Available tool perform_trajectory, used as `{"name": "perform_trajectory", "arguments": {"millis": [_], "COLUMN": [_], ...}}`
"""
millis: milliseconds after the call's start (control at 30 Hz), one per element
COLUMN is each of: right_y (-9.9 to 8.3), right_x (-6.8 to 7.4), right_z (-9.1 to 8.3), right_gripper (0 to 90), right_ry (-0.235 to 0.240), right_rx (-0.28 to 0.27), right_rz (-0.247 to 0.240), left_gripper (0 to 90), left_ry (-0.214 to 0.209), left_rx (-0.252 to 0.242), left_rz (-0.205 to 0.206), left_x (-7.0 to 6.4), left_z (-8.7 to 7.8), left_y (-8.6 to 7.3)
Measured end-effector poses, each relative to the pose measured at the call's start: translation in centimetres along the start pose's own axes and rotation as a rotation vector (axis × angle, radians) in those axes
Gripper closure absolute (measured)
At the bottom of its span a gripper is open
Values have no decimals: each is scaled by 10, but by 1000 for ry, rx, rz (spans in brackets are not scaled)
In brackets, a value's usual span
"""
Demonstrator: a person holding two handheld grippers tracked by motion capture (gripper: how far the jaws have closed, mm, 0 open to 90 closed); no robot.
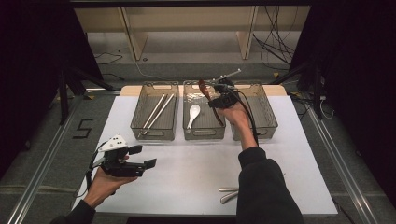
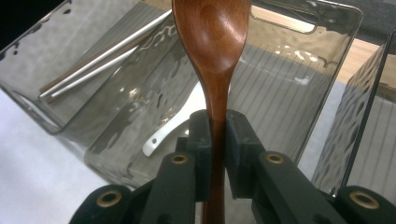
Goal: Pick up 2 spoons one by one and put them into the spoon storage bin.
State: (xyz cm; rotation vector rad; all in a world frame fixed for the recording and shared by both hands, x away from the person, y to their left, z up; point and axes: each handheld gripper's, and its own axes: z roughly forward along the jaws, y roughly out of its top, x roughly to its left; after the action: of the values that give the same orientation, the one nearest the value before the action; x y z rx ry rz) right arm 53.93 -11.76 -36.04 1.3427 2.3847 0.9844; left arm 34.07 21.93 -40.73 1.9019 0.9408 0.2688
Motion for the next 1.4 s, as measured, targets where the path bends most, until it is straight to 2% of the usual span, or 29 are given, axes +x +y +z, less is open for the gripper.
{"name": "perform_trajectory", "arguments": {"millis": [467,533,767,1000,1167,1267,1400], "right_y": [9,8,6,1,-8,-18,-39], "right_x": [1,0,1,4,7,10,15], "right_z": [21,24,19,0,-18,-29,-46], "right_gripper": [808,711,631,548,454,398,367], "right_ry": [-26,-17,3,31,48,59,80], "right_rx": [7,8,5,-11,-26,-14,-14], "right_rz": [26,41,34,-47,-97,-166,-225], "left_gripper": [178,178,177,174,172,172,172], "left_ry": [-6,-7,-4,-3,2,4,4], "left_rx": [3,4,3,3,1,-7,-6], "left_rz": [9,9,10,9,8,3,0], "left_x": [-2,-2,-2,-2,-1,-1,-1], "left_z": [0,0,0,0,0,0,0], "left_y": [0,0,0,0,0,0,0]}}
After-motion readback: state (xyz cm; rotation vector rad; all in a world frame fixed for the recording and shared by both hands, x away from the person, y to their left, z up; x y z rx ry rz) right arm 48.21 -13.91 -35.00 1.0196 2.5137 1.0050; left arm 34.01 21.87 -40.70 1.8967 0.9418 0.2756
